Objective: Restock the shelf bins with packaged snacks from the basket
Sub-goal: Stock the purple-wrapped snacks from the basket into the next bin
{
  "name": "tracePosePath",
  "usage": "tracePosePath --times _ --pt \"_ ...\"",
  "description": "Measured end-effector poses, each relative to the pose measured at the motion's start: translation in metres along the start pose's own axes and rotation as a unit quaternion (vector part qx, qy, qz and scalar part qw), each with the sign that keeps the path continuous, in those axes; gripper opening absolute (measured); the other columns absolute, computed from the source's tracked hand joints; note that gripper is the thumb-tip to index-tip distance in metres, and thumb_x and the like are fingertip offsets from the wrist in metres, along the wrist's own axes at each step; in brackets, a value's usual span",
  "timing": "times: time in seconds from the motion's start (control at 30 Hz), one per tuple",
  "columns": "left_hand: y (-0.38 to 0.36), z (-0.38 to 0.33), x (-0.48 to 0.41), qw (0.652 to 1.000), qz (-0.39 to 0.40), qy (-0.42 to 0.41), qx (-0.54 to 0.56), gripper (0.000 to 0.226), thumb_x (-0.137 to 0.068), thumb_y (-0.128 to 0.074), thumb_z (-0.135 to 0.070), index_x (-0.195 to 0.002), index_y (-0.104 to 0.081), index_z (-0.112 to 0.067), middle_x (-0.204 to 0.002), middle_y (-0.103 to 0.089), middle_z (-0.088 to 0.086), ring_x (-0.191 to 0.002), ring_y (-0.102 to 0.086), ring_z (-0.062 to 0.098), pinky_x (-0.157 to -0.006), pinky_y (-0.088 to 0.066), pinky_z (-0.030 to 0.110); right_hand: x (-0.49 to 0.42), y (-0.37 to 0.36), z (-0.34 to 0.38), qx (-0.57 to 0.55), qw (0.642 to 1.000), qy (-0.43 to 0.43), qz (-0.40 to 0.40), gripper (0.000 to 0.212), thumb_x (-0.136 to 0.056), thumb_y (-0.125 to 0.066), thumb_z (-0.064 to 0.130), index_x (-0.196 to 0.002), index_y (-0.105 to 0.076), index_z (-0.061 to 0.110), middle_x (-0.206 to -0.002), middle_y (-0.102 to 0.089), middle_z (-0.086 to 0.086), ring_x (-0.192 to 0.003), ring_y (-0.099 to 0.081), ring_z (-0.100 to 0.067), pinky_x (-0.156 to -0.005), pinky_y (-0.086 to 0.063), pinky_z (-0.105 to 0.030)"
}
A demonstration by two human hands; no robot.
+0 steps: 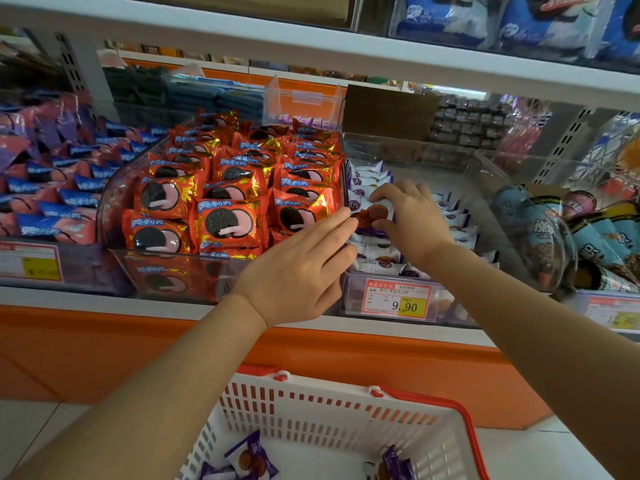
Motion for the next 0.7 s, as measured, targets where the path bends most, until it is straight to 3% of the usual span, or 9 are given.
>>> tracePosePath --times 0.17,0.37,0.43,0.53,0.6,0.7 --pt "0.000 -0.001 0.000 1.000 0.000 -0.003 0.002 0.029 -0.088 -0.048 -0.014 -0.114 -0.051 0.000 -0.130 -0.053 0.027 -0.131 -0.041 0.038 -0.104 -0.041 0.044 -0.003 0.002 -0.003 -0.003 1.000 0.013 0.026 0.039 -0.090 -0.063 0.017 -0.128 -0.055 0.021 -0.134 -0.049 -0.006 -0.126 -0.037 -0.028 -0.104 -0.032 -0.037" --pt "0.002 -0.002 -0.001 1.000 0.006 0.004 -0.007 0.031 -0.089 -0.047 -0.014 -0.112 -0.059 0.003 -0.130 -0.054 0.027 -0.130 -0.043 0.037 -0.103 -0.043 0.044 0.010 0.011 -0.001 0.028 0.998 0.046 0.041 0.046 -0.097 -0.052 0.023 -0.141 -0.043 0.020 -0.153 -0.029 -0.005 -0.142 -0.021 -0.023 -0.116 -0.022 -0.038" --pt "0.002 -0.002 0.000 1.000 0.006 0.008 -0.007 0.031 -0.089 -0.047 -0.014 -0.112 -0.060 0.004 -0.130 -0.054 0.026 -0.131 -0.042 0.036 -0.103 -0.043 0.043 0.026 0.021 0.002 0.001 0.998 0.051 0.028 0.043 -0.100 -0.046 0.024 -0.142 -0.040 0.020 -0.153 -0.030 -0.001 -0.140 -0.029 -0.021 -0.111 -0.028 -0.035" --pt "0.002 -0.003 0.000 1.000 0.015 0.017 0.001 0.032 -0.089 -0.046 -0.014 -0.111 -0.061 0.004 -0.130 -0.054 0.027 -0.131 -0.042 0.036 -0.103 -0.044 0.044 0.057 0.037 0.004 -0.016 0.998 0.057 0.026 0.040 -0.102 -0.035 0.029 -0.141 -0.038 0.022 -0.149 -0.037 0.002 -0.121 -0.053 -0.021 -0.088 -0.045 -0.032" --pt "0.003 -0.004 -0.001 0.999 0.020 0.028 0.007 0.033 -0.089 -0.045 -0.014 -0.111 -0.062 0.004 -0.130 -0.054 0.026 -0.131 -0.041 0.036 -0.102 -0.045 0.046 0.078 0.039 -0.001 0.002 0.997 0.064 0.043 0.042 -0.102 -0.029 0.032 -0.142 -0.034 0.023 -0.147 -0.039 0.004 -0.115 -0.056 -0.020 -0.075 -0.042 -0.027" --pt "0.006 -0.010 -0.002 0.998 0.024 0.061 0.009 0.028 -0.088 -0.047 -0.013 -0.106 -0.064 0.002 -0.132 -0.052 0.025 -0.132 -0.039 0.035 -0.105 -0.038 0.046 0.106 0.034 -0.010 0.005 0.995 0.080 0.065 0.047 -0.100 -0.022 0.040 -0.141 -0.038 0.023 -0.145 -0.042 0.004 -0.116 -0.056 -0.018 -0.083 -0.047 -0.028"
Point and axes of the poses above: each hand's wrist, its own x-axis away from the middle knuckle, its own y-axis out of the back of the hand, z = x × y, the point moved 3 cm from there along -x, towards the middle knuckle
